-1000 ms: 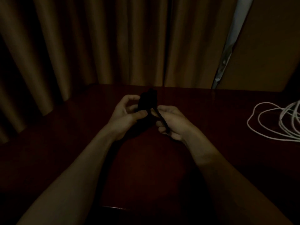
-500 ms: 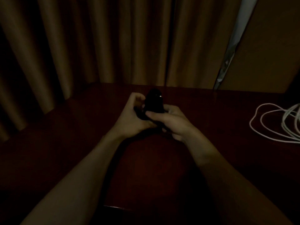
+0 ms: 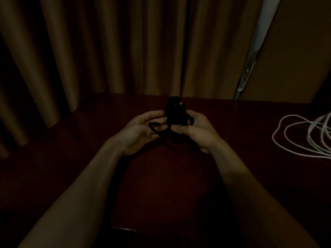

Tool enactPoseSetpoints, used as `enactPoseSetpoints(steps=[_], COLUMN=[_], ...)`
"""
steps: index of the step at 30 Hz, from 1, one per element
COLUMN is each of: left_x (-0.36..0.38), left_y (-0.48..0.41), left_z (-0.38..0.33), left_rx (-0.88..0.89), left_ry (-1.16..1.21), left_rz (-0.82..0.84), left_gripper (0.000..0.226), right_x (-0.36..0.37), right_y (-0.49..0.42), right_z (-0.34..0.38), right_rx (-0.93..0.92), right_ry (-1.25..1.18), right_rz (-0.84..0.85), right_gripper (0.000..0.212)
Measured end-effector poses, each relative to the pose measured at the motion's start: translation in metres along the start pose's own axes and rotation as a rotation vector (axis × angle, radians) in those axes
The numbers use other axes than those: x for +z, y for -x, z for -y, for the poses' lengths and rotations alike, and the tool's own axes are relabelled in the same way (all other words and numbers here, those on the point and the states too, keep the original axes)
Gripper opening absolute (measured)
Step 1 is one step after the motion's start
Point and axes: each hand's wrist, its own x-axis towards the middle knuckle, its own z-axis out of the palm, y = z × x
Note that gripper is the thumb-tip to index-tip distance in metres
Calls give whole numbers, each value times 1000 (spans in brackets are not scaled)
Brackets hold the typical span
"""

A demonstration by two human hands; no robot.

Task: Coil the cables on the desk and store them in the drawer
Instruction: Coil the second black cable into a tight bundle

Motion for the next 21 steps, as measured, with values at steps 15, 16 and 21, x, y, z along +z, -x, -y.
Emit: enactPoseSetpoints(steps=[15,16,21], left_x=[-2,-1,-1], left_y=[-6,-6,-8], left_z=[12,12,16], left_rx=[331,346,330], left_ry=[-434,-459,-510], left_rz=[-216,-212,-300], left_gripper=[69,62,53], right_x=[9,9,15], right_y=[-2,-2,-4], right_z=[-4,-4,-7], right_rx=[-121,-127,-205], right_ry=[174,182,350], right_rz=[8,0,-74], right_gripper=[72,73,71])
